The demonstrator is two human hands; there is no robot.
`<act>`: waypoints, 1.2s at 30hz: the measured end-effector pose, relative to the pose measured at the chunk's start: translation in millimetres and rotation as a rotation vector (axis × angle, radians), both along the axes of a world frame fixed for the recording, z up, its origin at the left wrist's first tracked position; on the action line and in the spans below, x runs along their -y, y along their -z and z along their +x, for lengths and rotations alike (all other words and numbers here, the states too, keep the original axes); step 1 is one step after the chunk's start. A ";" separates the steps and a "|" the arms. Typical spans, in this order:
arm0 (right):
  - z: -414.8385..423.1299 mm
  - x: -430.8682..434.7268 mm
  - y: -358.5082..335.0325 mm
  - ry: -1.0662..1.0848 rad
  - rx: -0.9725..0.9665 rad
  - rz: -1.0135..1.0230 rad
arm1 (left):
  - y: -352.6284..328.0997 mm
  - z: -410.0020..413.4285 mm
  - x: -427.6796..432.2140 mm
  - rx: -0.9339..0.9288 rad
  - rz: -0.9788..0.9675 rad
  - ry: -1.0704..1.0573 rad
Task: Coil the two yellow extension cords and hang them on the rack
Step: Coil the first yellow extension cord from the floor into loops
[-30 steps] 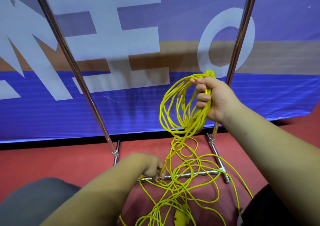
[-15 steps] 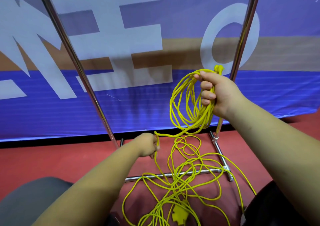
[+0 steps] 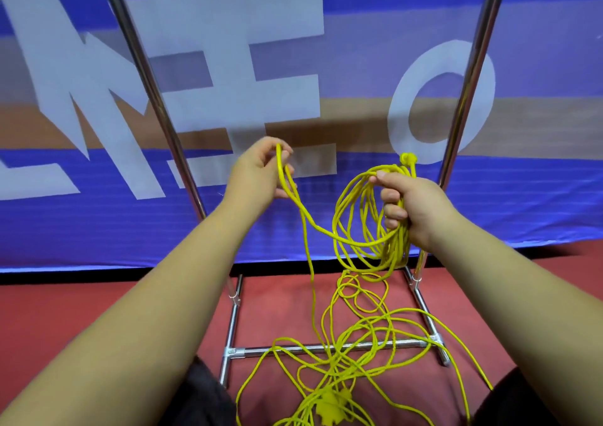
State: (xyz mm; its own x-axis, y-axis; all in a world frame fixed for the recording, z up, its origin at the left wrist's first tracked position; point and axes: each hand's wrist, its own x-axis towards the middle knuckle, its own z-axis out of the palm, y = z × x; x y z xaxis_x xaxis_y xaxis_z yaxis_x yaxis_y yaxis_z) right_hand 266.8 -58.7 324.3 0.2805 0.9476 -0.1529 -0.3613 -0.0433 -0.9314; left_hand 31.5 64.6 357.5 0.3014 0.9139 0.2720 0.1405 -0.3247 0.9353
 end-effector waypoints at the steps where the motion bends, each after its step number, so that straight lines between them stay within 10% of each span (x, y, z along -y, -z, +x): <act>1: 0.3 -0.7 0.7 0.012 -0.009 0.001 | -17.6 1.8 1.2 0.070 -0.004 0.020; 9: -4.9 -3.7 4.6 0.061 -0.037 0.041 | -91.4 19.9 38.1 0.454 -0.189 0.365; 19: -23.0 3.8 6.9 -0.195 0.020 -0.155 | -15.1 20.9 27.4 0.667 -0.455 0.384; 25: -24.4 3.5 12.5 -0.222 -0.042 -0.163 | 27.5 -20.4 -5.1 0.219 -0.597 0.072; 30: -20.7 -4.4 20.4 -0.179 0.024 -0.147 | 35.9 -25.6 -21.1 -0.383 -0.262 -0.298; 36: -13.8 -8.7 15.9 -0.064 -0.070 -0.095 | 26.8 -2.1 -5.4 0.280 -0.549 -0.253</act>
